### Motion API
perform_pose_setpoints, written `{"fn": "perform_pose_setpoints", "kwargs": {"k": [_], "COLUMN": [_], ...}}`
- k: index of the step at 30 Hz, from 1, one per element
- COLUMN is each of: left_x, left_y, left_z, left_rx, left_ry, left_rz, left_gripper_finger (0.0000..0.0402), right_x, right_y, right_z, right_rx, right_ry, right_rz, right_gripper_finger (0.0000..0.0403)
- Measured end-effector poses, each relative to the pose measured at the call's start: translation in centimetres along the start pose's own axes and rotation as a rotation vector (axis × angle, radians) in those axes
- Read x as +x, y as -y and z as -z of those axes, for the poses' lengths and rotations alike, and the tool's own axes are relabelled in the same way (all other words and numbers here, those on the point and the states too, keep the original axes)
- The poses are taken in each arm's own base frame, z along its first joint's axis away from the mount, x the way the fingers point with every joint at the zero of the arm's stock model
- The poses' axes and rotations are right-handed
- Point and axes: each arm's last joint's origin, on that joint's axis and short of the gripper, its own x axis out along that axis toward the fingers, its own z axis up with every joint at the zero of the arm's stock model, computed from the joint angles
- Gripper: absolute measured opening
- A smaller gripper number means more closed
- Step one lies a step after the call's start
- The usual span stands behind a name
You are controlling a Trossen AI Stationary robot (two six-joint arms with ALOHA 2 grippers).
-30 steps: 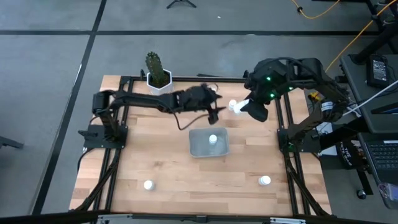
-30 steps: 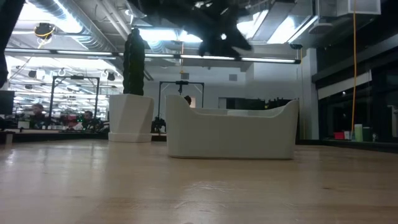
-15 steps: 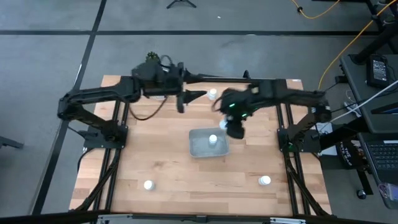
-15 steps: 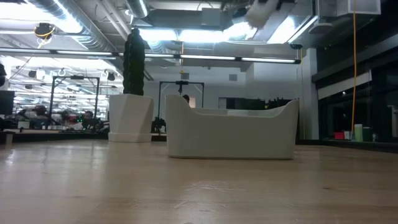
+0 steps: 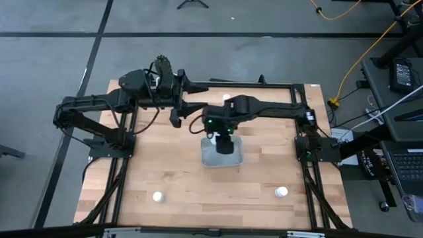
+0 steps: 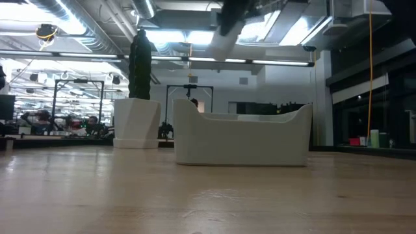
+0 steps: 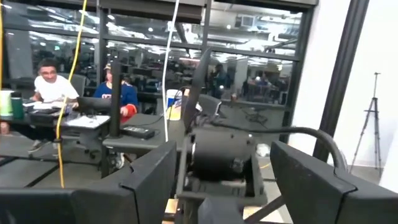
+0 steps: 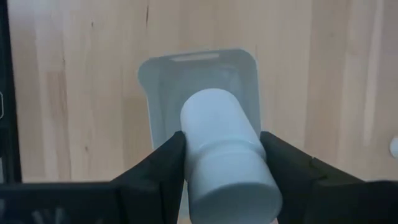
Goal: Pick and place pill bottles into a basket
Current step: Put the white pill bottle into the gray bin
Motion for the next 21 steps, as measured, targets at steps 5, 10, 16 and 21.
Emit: {"fn": "perform_pose_setpoints", "kwargs": {"k": [5, 10, 16, 21], "left_x": [0.0, 0.1, -0.2, -2.0], "left_y": [0.6, 1.3, 2.2, 3.1], "left_z": [0.1, 0.3, 0.1, -2.5], "left_rx": [-0.005, -0.010, 0.028, 0.096], "left_ry": [-0.010, -0.015, -0.011, 0.083], "left_rz": [0.023, 0.054, 0.092, 0.112], "left_gripper_finger": [0.0253, 0.0253, 0.0253, 0.0253], "right_x": [2.9, 5.7, 9.1, 11.8], "right_y": [0.2, 0.4, 0.7, 0.9], "right_z": [-1.0, -1.4, -1.7, -1.7], "right_rx": [0.004, 0.009, 0.014, 0.018], "right_ry": [-0.062, -0.118, -0.179, -0.232], "right_rz": [0.001, 0.010, 0.013, 0.016], "right_gripper_finger": [0.0174, 0.0174, 0.0174, 0.0174]}}
